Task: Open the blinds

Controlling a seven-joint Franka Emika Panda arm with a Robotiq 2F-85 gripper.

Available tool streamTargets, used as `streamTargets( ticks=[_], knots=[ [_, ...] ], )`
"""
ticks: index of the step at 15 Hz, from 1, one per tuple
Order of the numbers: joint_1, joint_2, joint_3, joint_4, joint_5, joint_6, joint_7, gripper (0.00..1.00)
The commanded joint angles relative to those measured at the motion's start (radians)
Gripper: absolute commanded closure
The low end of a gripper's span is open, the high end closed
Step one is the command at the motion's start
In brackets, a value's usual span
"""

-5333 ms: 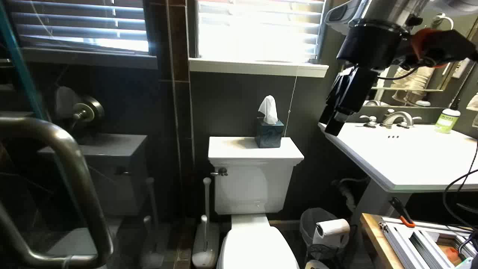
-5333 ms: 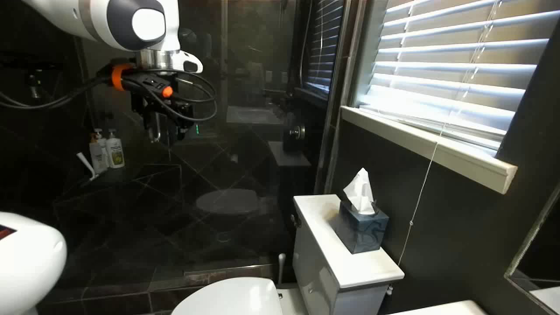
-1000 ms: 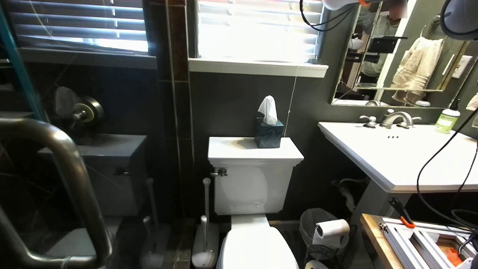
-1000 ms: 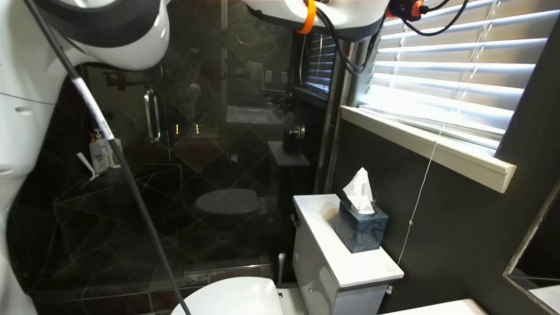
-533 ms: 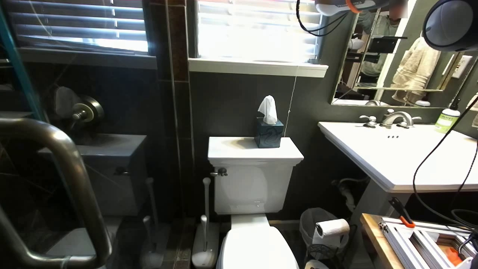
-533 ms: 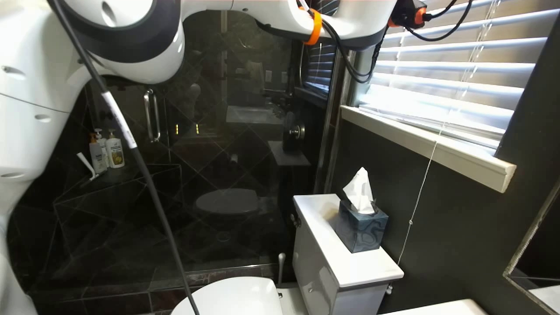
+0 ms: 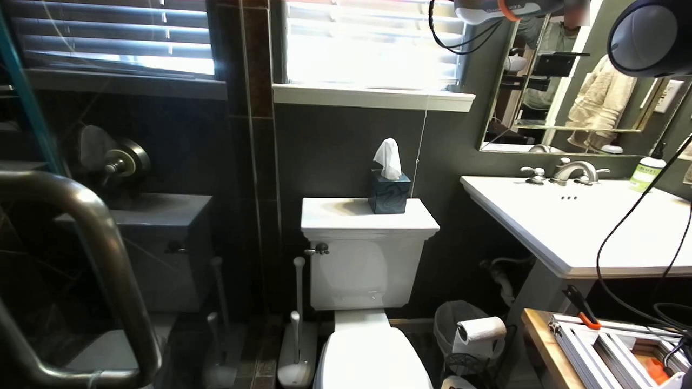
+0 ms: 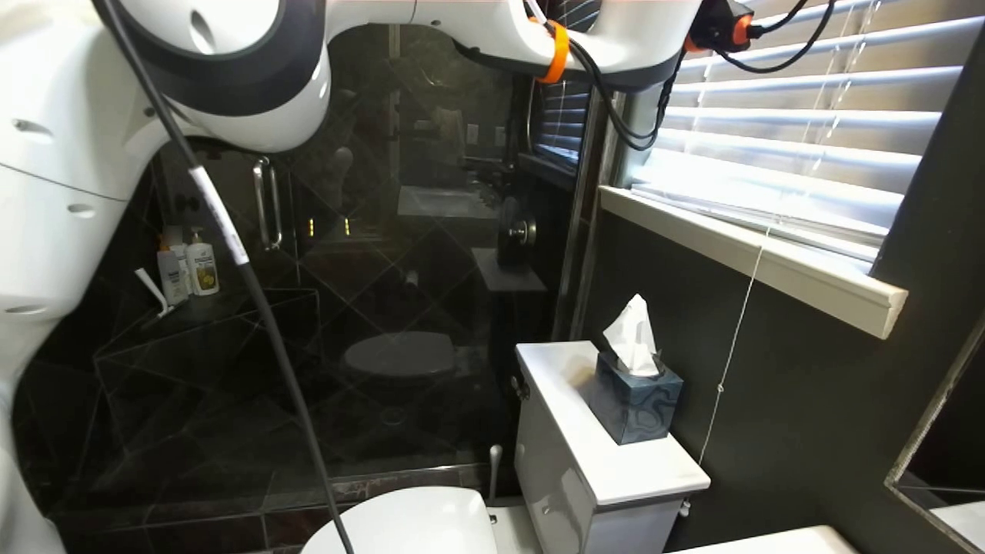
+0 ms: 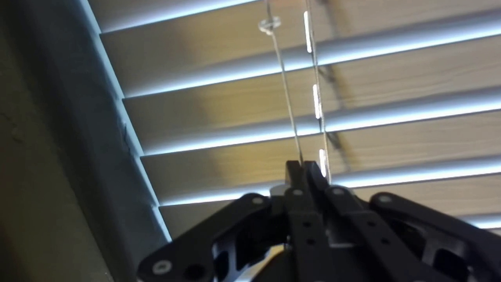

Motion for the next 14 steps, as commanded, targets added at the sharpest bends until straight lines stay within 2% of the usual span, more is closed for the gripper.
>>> streamTargets(
  ticks=[1,4,8,11,14],
  knots=[
    [-0.008,-0.005,0.003,0.007,0.001,-0.001,-0.035,1.00],
    [0.000,-0.033,0.015,-0.042,-0.002,-0.002,-0.090,1.00],
    [0.005,-0.086,0.073,-0.218,-0.011,0.059,-0.262,1.00],
    [0.012,-0.101,0.064,-0.328,-0.054,0.117,-0.342,1.00],
    [0.025,-0.117,0.021,-0.424,-0.144,0.161,-0.379,1.00]
  ],
)
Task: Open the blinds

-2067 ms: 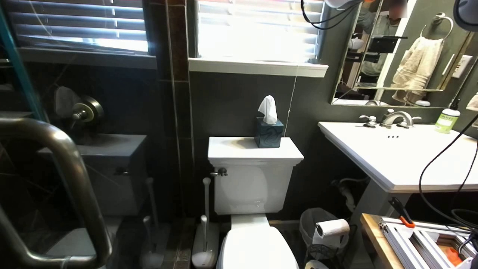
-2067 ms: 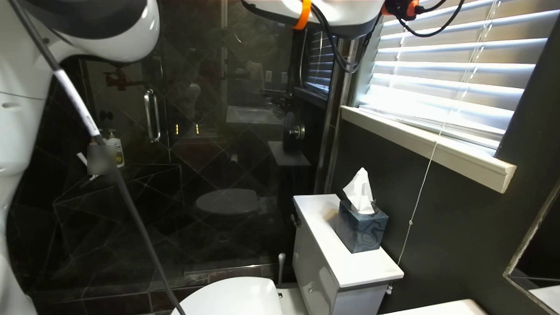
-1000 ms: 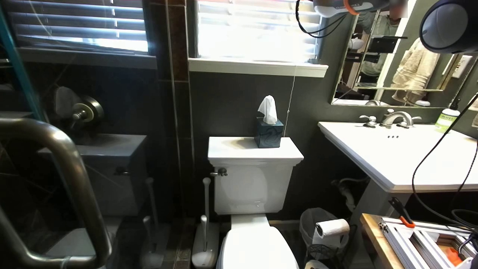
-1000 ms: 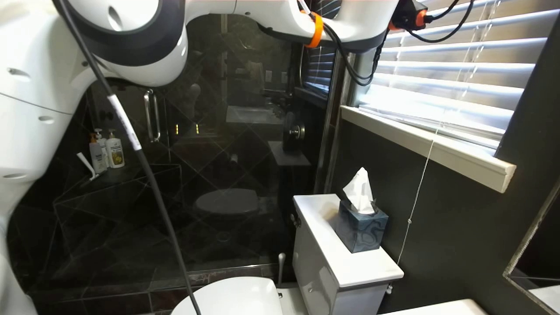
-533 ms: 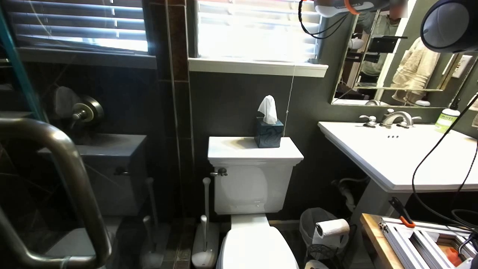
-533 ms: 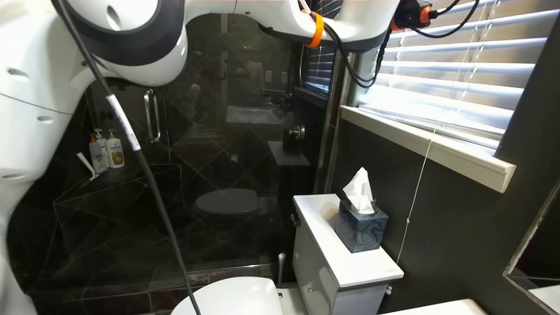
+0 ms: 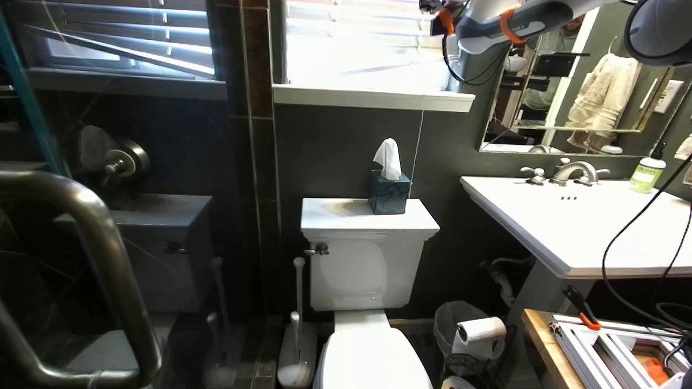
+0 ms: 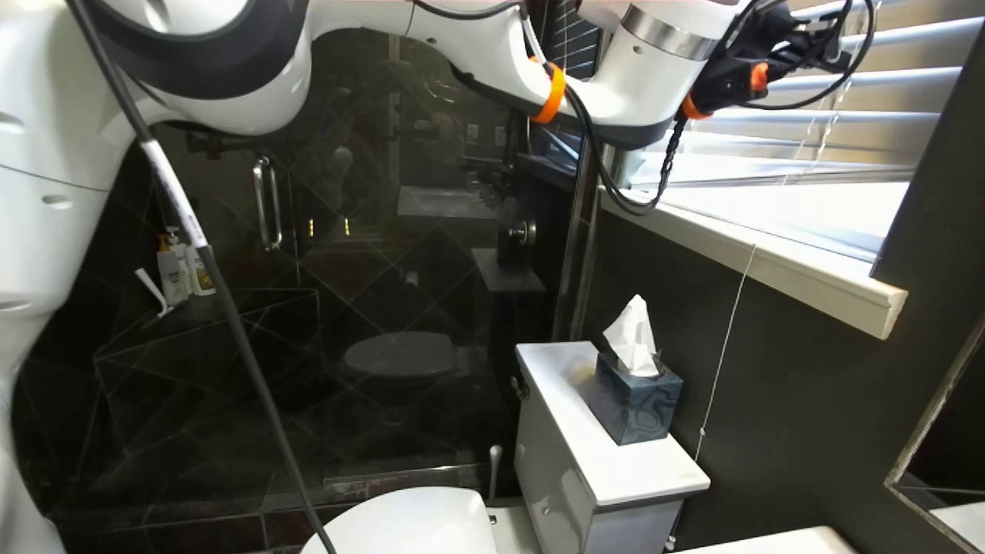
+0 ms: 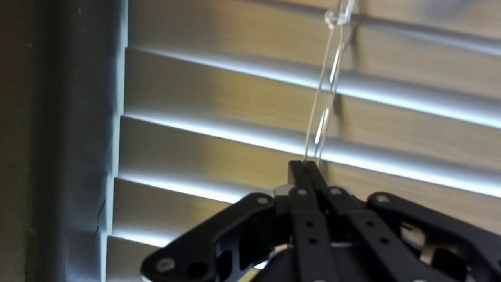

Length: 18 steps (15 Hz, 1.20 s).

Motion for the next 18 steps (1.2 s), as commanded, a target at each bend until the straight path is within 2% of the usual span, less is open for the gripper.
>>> streamTargets(
  ticks=[1,4,8,15,18],
  knots=[
    [0.028,-0.068,-0.029,-0.209,-0.119,0.053,-0.047,1.00],
    [0.030,-0.113,-0.044,-0.303,-0.193,0.067,-0.099,1.00],
    [0.048,-0.190,-0.035,-0.393,-0.229,0.032,-0.177,1.00],
    [0.093,-0.258,-0.038,-0.486,-0.252,-0.015,-0.236,1.00],
    [0.090,-0.268,-0.017,-0.543,-0.207,-0.046,-0.313,1.00]
  ],
)
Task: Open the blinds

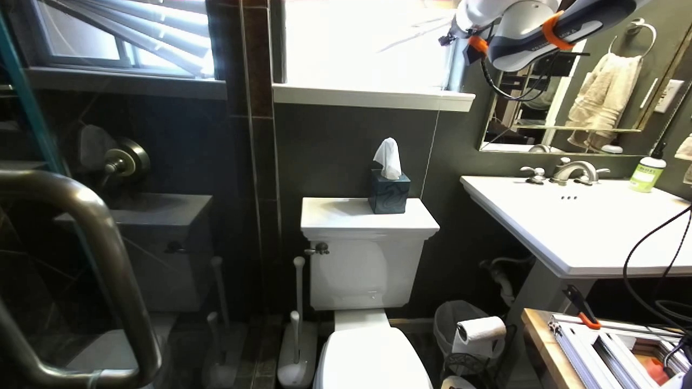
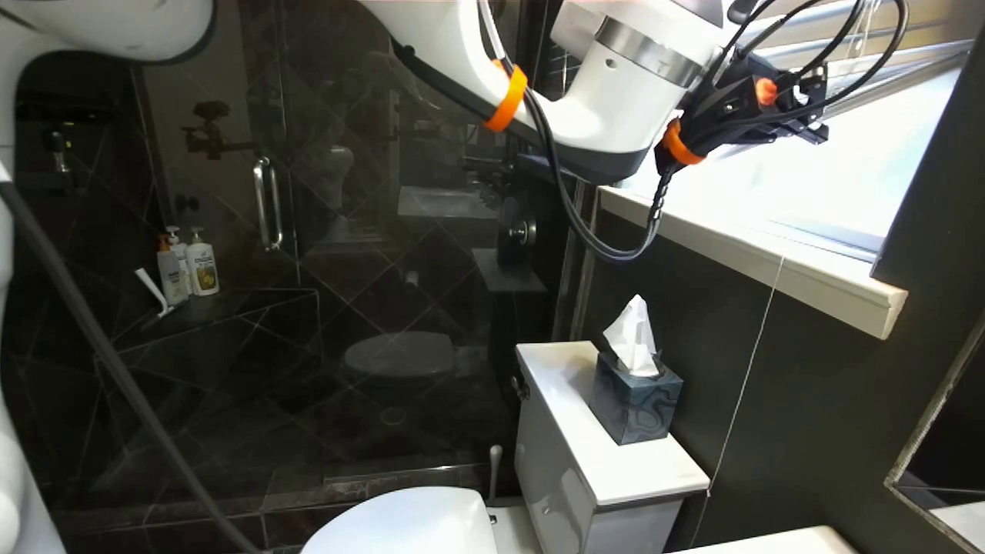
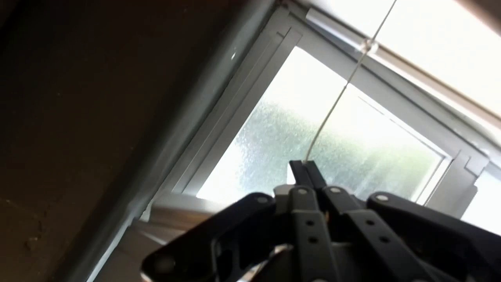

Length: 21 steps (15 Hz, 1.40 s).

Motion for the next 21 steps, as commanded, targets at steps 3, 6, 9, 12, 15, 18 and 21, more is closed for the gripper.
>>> streamTargets(
  ticks=[3,6,9,12,15,18,21],
  knots=[
    [0.005,-0.027,0.033,-0.184,0.042,-0.078,-0.115,1.00],
    [0.004,-0.022,0.049,-0.218,0.070,-0.140,-0.173,1.00],
    [0.001,-0.025,0.075,-0.233,0.141,-0.198,-0.224,1.00],
    [0.000,-0.028,0.099,-0.210,0.238,-0.212,-0.238,1.00],
    [-0.004,-0.045,0.124,-0.194,0.341,-0.183,-0.229,1.00],
    [-0.009,-0.061,0.149,-0.165,0.456,-0.160,-0.221,1.00],
    [-0.012,-0.075,0.161,-0.129,0.554,-0.144,-0.219,1.00]
  ],
)
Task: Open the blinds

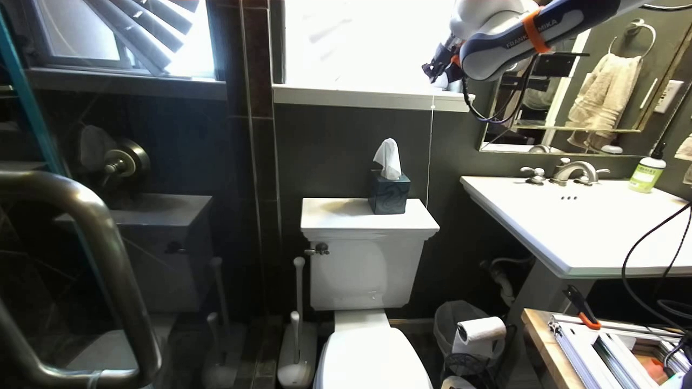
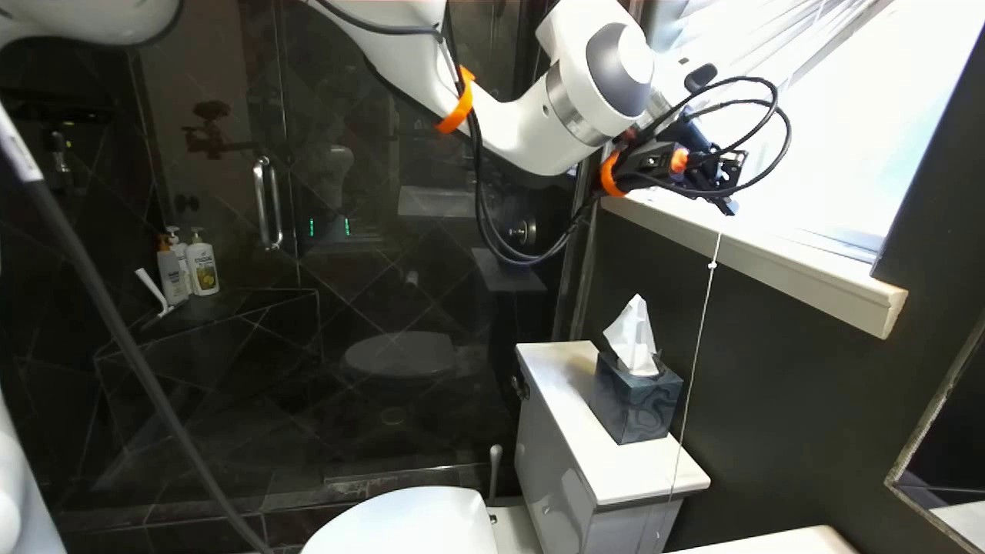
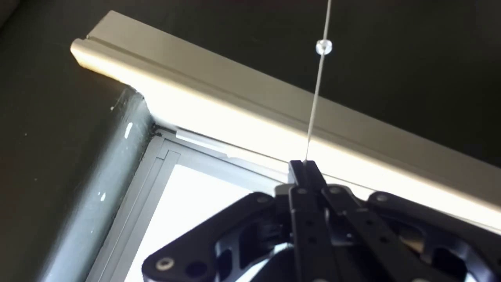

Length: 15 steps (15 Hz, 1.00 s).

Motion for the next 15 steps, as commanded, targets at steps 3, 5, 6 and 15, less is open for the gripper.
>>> streamTargets(
  ticks=[3,5,6,15],
  knots=[
    [-0.017,-0.033,0.014,0.067,0.159,0.017,0.000,1.00],
    [-0.022,-0.033,0.009,0.103,0.196,0.018,0.009,1.00],
    [-0.025,-0.031,0.006,0.124,0.210,0.017,0.014,1.00],
    [-0.027,-0.030,0.010,0.170,0.278,0.008,0.013,1.00]
  ],
)
